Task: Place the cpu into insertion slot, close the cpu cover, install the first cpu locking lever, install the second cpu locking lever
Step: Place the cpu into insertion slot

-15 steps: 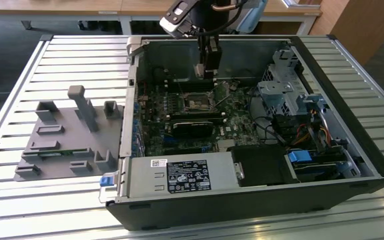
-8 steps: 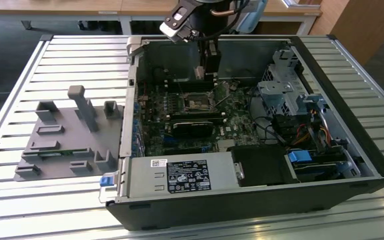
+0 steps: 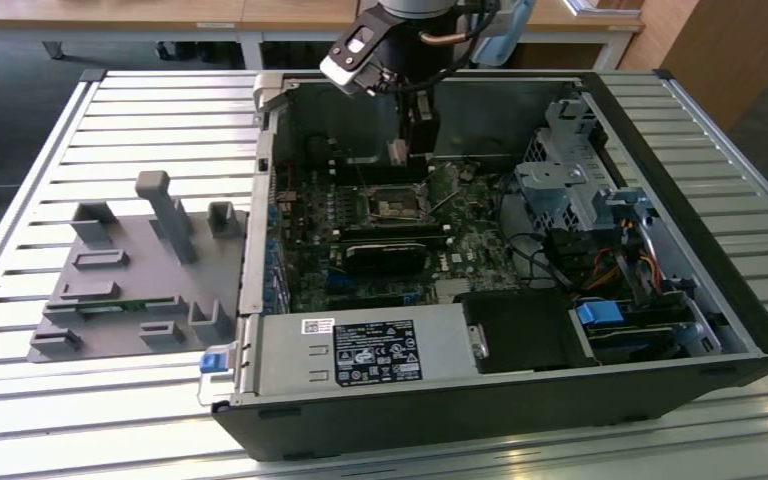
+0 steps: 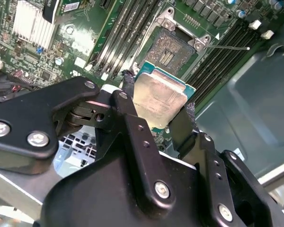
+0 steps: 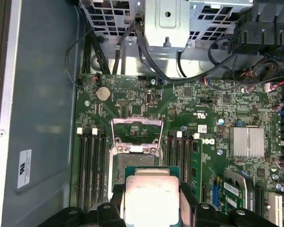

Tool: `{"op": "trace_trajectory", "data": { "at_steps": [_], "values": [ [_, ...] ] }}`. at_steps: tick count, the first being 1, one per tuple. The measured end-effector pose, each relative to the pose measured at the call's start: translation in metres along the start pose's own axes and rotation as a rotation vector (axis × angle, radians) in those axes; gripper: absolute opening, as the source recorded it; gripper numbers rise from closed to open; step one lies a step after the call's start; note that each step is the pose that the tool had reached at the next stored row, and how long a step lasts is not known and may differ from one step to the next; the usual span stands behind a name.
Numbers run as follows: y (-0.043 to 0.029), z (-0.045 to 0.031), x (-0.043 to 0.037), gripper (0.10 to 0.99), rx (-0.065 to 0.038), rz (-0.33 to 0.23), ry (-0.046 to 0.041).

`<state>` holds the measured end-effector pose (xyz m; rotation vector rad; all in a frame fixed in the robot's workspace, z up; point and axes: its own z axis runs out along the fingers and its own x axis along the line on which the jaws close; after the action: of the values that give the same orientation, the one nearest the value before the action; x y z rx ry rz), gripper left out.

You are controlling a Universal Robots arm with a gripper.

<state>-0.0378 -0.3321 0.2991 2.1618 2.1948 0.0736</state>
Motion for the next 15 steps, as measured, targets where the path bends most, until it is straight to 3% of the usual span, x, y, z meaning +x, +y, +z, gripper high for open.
{"op": "trace_trajectory", "data": {
  "at_steps": [15],
  "values": [
    [-0.0022,0.0233,0.0008,0.541,0.0,-0.031,0.0014]
  ]
}}
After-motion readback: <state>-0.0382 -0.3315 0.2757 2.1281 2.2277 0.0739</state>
